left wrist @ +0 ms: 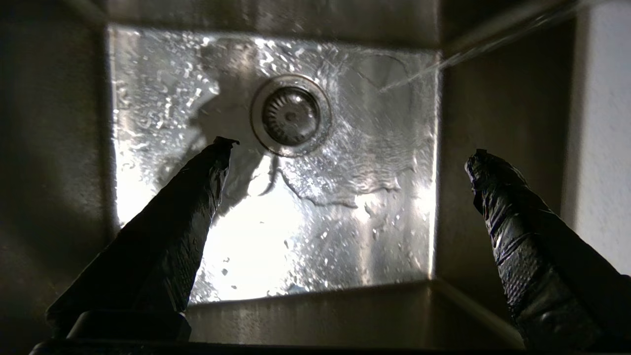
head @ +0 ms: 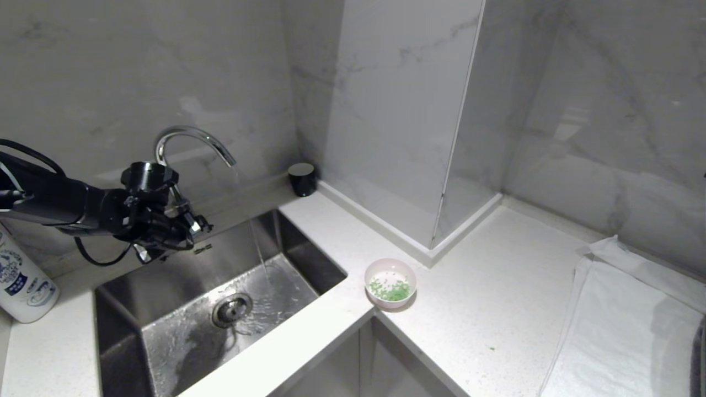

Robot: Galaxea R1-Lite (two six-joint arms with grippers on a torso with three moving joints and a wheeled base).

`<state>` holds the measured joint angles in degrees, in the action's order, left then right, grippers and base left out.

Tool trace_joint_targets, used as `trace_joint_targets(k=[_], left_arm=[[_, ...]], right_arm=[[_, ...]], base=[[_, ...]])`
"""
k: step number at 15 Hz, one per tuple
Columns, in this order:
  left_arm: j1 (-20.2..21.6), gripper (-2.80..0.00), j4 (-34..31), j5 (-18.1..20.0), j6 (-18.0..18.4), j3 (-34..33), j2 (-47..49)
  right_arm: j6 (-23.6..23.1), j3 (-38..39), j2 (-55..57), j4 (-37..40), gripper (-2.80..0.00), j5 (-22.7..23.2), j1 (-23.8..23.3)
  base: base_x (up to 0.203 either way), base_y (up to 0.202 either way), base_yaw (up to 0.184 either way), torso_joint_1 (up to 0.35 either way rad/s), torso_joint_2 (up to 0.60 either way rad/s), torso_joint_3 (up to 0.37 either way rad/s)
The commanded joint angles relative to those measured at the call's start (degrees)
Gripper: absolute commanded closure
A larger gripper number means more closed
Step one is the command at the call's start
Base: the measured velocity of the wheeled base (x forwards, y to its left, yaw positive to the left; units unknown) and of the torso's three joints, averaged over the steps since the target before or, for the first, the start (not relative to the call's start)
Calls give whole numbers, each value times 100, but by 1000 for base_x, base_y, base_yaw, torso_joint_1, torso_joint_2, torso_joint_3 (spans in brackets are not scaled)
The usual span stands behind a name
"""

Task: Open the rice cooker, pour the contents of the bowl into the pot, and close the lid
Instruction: Turn off the tap

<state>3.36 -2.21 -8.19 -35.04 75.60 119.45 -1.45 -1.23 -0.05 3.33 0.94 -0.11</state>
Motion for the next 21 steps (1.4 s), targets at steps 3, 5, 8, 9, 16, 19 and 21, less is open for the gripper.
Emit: trace_joint_targets(k=[3, 5, 8, 9, 16, 19, 21], left_arm=[[572, -280, 10, 9, 6, 452, 458], [654, -280, 11, 2, -12, 788, 729], [793, -280, 10, -9, -55, 1333, 1178], [799, -280, 10, -8, -62, 1418, 1238], [798, -280, 1, -33, -144, 2263, 1689], [806, -280, -25, -53, -135, 2494, 1881], [807, -280, -20, -52, -126, 2524, 1900]], right_arm=[[-4, 0, -2, 1, 0, 3, 1], [-4, 0, -4, 1, 0, 3, 2], [-4, 0, -4, 1, 0, 3, -1], [-4, 0, 1, 1, 0, 3, -2], [-4, 0, -1, 1, 0, 3, -7], [-4, 0, -4, 1, 0, 3, -6], [-4, 0, -4, 1, 0, 3, -6]], base=[[0, 0, 0, 0, 0, 0], [0, 0, 0, 0, 0, 0], [0, 0, 0, 0, 0, 0], [0, 0, 0, 0, 0, 0], [0, 0, 0, 0, 0, 0], [0, 0, 0, 0, 0, 0], [0, 0, 0, 0, 0, 0]])
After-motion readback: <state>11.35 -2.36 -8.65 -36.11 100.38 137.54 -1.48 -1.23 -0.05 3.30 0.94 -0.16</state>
